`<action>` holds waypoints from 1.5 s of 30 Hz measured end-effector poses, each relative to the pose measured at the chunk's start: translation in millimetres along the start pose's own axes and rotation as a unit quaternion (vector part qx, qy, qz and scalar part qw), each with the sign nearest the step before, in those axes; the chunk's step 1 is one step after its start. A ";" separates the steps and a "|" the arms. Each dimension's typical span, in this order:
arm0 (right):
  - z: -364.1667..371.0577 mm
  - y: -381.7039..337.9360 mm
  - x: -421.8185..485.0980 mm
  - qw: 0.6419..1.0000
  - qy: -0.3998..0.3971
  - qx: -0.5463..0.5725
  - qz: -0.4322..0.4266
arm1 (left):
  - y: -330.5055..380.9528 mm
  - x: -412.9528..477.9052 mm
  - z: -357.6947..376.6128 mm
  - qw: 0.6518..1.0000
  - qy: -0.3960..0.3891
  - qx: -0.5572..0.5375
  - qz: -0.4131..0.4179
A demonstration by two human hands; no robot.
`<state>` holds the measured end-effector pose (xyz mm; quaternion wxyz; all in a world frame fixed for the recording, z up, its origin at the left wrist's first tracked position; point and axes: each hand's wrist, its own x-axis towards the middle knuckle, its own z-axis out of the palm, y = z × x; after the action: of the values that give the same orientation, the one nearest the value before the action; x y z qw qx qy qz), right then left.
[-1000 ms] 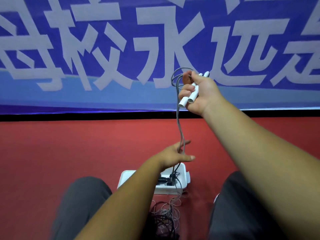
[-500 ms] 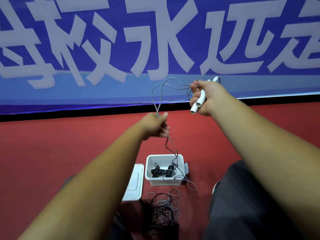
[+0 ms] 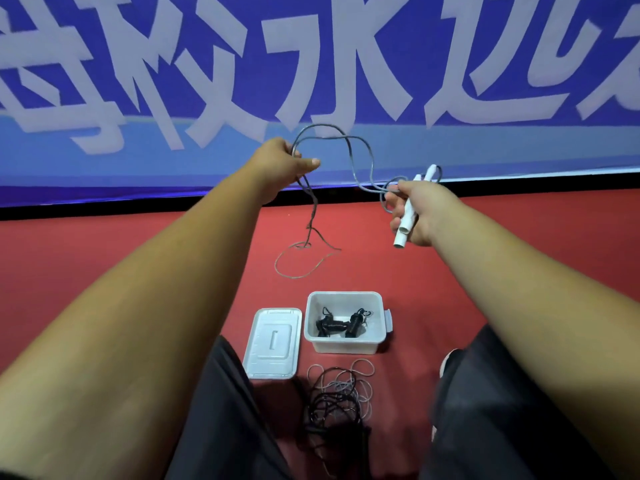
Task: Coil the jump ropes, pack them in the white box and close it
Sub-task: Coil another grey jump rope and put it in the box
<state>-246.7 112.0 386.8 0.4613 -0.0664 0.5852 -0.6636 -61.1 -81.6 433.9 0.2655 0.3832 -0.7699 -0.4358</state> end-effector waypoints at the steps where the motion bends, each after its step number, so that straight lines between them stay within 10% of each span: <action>1: 1.0 4.5 3.7 1.000 -0.008 -0.013 0.004 | -10.0 -1.3 -0.3 1.000 -0.012 0.018 -0.016; 7: 3.0 39.4 14.2 0.976 -0.010 -0.206 0.061 | -69.4 -16.4 10.1 0.952 -0.126 0.240 -0.143; 14: 5.2 86.8 26.6 0.903 -0.130 -0.407 0.041 | -111.7 -35.8 52.5 0.971 -0.189 0.138 -0.056; 27: 18.9 107.5 45.5 0.887 -0.227 -0.399 0.057 | -145.4 -33.8 76.9 0.981 -0.182 -0.058 0.042; 45: 27.1 116.8 65.7 0.895 -0.190 -0.398 0.059 | -138.0 -26.2 71.9 0.982 -0.129 -0.119 -0.068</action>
<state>-204.4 60.2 267.6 0.5368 -0.3347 0.7047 -0.3213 -50.2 -71.5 276.8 0.1775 0.3411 -0.7125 -0.5869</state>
